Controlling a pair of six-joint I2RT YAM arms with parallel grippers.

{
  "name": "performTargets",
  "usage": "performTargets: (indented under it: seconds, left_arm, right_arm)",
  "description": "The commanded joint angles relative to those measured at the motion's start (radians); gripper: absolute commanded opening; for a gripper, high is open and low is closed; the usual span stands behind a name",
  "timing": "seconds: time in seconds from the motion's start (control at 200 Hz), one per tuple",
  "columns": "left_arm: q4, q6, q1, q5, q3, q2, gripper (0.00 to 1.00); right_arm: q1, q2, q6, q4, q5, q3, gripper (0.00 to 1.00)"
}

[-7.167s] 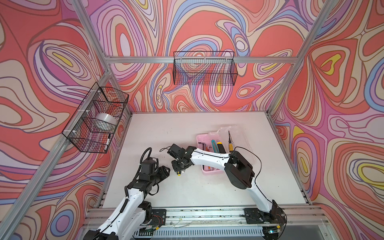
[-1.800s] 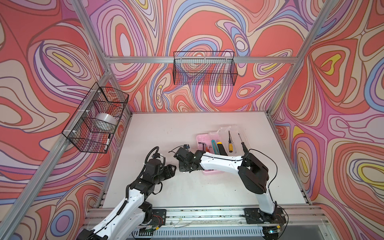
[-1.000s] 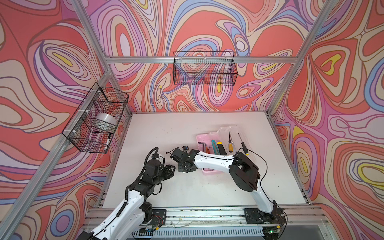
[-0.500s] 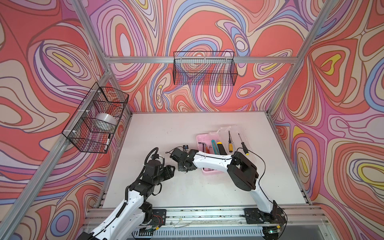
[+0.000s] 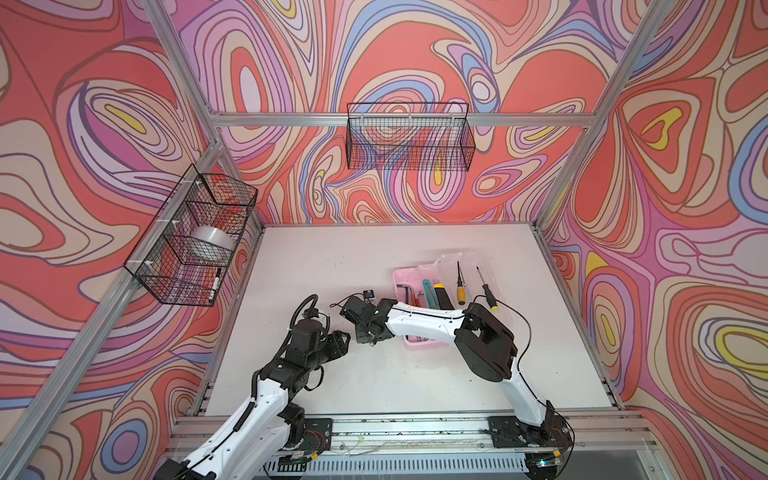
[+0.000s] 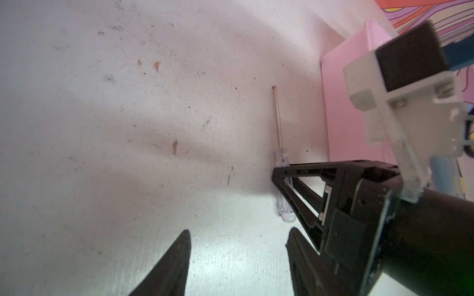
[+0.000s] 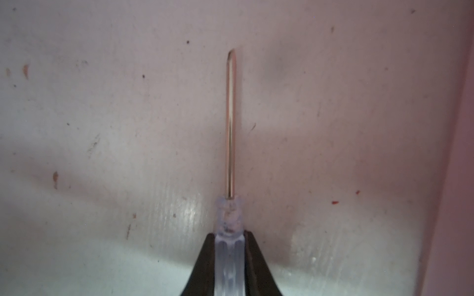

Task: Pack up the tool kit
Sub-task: 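Lift the clear-handled screwdriver with the right gripper and lower it into the box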

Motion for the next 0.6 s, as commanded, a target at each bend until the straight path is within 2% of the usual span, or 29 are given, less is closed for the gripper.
performTargets:
  seconds: [0.0, 0.09, 0.2, 0.345, 0.466, 0.596]
  left_arm:
    - [-0.036, 0.002, 0.004, -0.031, 0.012, -0.026, 0.6]
    - [-0.071, 0.009, 0.006, -0.056, 0.027, -0.044, 0.6]
    - [-0.157, 0.026, 0.013, -0.103, 0.063, -0.063, 0.6]
    - [-0.135, 0.017, 0.029, -0.092, 0.068, -0.053, 0.6]
    - [-0.085, 0.018, 0.029, -0.048, 0.095, 0.018, 0.6]
    - [0.0, 0.025, 0.027, -0.014, 0.16, 0.127, 0.59]
  right_arm:
    - [-0.004, -0.072, -0.102, 0.011, -0.024, -0.012, 0.0]
    - [-0.004, -0.101, -0.172, -0.032, -0.024, 0.019, 0.0]
    - [-0.005, -0.162, -0.236, -0.112, 0.049, 0.05, 0.0]
    - [-0.022, -0.314, -0.293, -0.124, 0.102, -0.002, 0.0]
    - [-0.09, -0.445, -0.314, -0.154, 0.137, -0.055, 0.0]
    - [-0.218, -0.592, -0.349, -0.201, 0.191, -0.14, 0.0]
